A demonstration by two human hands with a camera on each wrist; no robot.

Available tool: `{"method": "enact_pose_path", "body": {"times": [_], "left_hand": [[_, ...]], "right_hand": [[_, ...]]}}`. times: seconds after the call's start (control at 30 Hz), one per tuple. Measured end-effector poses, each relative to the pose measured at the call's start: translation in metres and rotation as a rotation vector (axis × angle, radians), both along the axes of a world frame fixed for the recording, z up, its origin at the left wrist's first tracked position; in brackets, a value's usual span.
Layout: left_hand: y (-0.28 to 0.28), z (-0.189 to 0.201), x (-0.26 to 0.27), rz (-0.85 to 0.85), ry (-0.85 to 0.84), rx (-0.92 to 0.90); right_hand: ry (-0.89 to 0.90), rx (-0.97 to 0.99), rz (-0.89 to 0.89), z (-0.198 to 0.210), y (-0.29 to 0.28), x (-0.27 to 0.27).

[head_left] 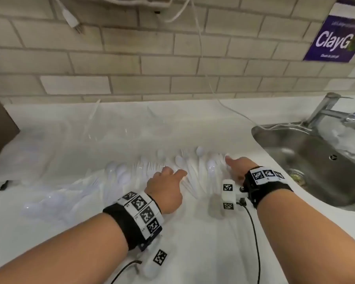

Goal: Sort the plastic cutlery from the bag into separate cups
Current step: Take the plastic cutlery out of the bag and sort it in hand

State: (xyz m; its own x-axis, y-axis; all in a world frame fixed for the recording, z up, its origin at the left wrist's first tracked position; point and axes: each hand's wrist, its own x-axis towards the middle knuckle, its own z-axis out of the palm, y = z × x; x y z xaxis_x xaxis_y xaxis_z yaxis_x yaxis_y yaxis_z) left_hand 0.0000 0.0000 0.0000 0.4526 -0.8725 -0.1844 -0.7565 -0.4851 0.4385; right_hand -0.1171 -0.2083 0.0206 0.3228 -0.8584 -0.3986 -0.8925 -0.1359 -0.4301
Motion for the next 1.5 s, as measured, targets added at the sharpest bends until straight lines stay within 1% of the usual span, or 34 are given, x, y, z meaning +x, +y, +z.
{"method": "enact_pose_path", "body": {"times": [0.1, 0.17, 0.23, 0.33, 0.43, 0.47, 0.57, 0.67, 0.73, 0.83, 0.9, 1.07, 1.17, 1.3, 1.4, 1.5], "left_hand": [[-0.019, -0.002, 0.001, 0.062, -0.110, 0.158], [-0.030, -0.004, 0.002, 0.052, -0.117, 0.220], [-0.036, -0.005, 0.004, 0.036, -0.104, 0.242], [-0.042, -0.005, 0.006, 0.002, -0.044, 0.216], [-0.046, -0.006, 0.007, -0.053, 0.052, 0.172], [-0.046, -0.006, 0.009, -0.046, 0.092, 0.128], [-0.046, -0.001, 0.016, 0.051, 0.246, 0.002], [-0.048, 0.000, 0.024, 0.124, 0.357, -0.073], [-0.046, -0.001, 0.028, 0.202, 0.411, -0.124], [-0.045, -0.009, 0.035, 0.308, 0.517, -0.190], [-0.046, -0.010, 0.037, 0.331, 0.579, -0.214], [-0.048, -0.012, 0.036, 0.278, 0.611, -0.221], [-0.049, -0.012, 0.037, 0.219, 0.612, -0.197], [-0.045, -0.015, 0.037, 0.189, 0.713, -0.190], [-0.040, -0.013, 0.038, 0.175, 0.802, -0.177], [-0.035, -0.011, 0.041, 0.151, 0.844, -0.143]], "right_hand": [[0.028, -0.041, 0.042, -0.008, -0.005, 0.012], [0.048, -0.072, 0.061, -0.013, -0.003, 0.022], [0.068, -0.079, 0.089, -0.013, 0.004, 0.031], [0.116, -0.045, 0.196, -0.006, 0.017, 0.046], [0.117, -0.001, 0.294, -0.003, 0.030, 0.055], [0.114, 0.019, 0.327, -0.001, 0.033, 0.057], [0.132, 0.069, 0.398, 0.004, 0.038, 0.059], [0.191, -0.006, 0.447, 0.006, 0.045, 0.066], [0.230, -0.075, 0.482, 0.002, 0.048, 0.072], [0.318, -0.175, 0.524, 0.004, 0.059, 0.077], [0.349, -0.219, 0.553, 0.006, 0.067, 0.080], [0.468, -0.277, 0.619, 0.003, 0.074, 0.096], [0.442, -0.242, 0.638, 0.003, 0.073, 0.099], [0.419, -0.236, 0.675, 0.002, 0.070, 0.099], [0.403, -0.239, 0.654, -0.002, 0.068, 0.100], [0.379, -0.244, 0.641, -0.005, 0.067, 0.101]]}}
